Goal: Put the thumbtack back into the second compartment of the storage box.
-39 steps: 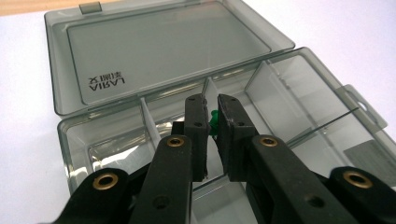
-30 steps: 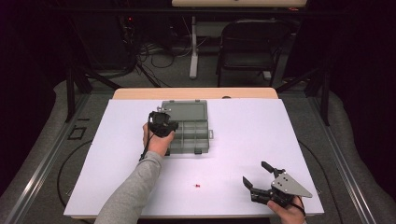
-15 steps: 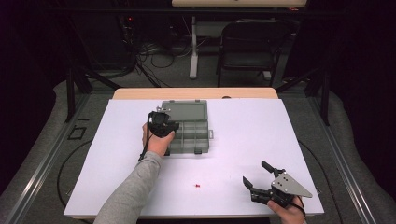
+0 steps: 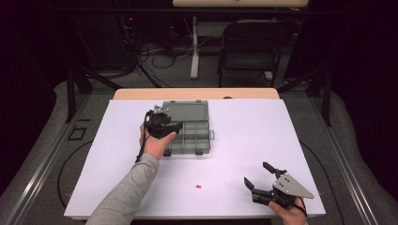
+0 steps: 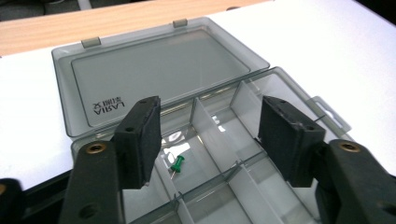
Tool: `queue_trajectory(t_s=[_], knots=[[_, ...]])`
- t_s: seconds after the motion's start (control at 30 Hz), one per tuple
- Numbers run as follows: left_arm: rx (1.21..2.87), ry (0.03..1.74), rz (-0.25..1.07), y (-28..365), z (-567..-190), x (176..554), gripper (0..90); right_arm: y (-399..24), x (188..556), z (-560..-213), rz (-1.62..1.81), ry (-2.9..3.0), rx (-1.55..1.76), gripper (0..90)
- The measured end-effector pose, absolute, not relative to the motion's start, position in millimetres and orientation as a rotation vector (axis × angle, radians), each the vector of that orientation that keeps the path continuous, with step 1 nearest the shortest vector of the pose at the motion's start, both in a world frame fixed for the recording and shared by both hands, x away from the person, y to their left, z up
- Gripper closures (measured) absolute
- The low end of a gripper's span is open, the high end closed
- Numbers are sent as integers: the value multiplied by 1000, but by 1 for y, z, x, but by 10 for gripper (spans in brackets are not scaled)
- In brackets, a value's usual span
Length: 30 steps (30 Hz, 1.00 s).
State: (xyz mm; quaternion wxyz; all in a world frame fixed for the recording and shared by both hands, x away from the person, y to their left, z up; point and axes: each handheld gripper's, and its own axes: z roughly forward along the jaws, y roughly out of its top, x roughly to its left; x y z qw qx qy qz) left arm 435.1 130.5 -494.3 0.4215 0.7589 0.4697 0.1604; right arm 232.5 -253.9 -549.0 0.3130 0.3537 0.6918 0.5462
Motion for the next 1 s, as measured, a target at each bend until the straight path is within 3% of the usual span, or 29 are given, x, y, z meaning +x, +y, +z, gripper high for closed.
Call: queue_trajectory(t_s=[0.53,1.0], knots=[[1900,1060,389,143,-481,394,317,-254,233,-549,1436,1824,930,140],[1943,929,385,141,-489,354,326,-254,233,-549,1435,1826,928,140]])
